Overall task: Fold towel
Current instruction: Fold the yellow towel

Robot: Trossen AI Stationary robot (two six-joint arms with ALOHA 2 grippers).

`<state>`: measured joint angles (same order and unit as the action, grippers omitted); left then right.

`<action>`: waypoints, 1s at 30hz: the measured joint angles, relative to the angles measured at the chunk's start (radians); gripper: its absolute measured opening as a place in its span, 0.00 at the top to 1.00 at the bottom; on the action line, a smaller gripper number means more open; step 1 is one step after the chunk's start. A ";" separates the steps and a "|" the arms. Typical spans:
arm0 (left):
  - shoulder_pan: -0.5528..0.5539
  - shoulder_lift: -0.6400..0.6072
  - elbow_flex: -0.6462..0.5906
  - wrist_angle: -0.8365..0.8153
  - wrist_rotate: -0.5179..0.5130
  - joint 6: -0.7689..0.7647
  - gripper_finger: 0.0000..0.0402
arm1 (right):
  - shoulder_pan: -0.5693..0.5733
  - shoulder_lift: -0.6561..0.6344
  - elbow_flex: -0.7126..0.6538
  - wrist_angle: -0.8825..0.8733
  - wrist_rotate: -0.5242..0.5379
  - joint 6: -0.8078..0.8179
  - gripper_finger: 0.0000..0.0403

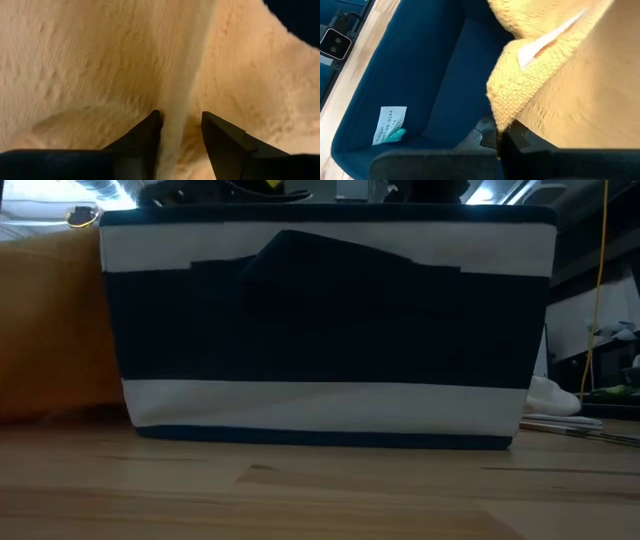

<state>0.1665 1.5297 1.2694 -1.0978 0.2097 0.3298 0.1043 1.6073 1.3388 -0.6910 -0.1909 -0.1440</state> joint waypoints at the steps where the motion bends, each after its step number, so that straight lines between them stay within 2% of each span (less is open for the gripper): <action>1: -0.006 -0.003 0.000 -0.015 0.001 -0.005 0.66 | 0.000 0.000 0.000 0.000 0.000 0.000 1.00; 19: -0.120 -0.056 0.000 -0.186 -0.002 -0.140 0.68 | 0.000 0.000 0.001 0.002 0.027 0.000 1.00; 22: -0.133 -0.057 0.000 -0.210 -0.002 -0.140 0.75 | 0.000 0.000 0.001 0.002 0.028 0.000 1.00; 28: -0.141 -0.057 0.000 -0.210 -0.007 -0.160 0.97 | 0.000 0.000 0.001 0.011 0.028 0.000 1.00; 30: -0.141 -0.057 0.000 -0.210 -0.009 -0.193 0.98 | 0.000 0.000 0.001 0.013 0.028 0.000 1.00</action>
<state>0.0257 1.4731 1.2697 -1.3079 0.2008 0.1367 0.1047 1.6073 1.3396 -0.6777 -0.1627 -0.1440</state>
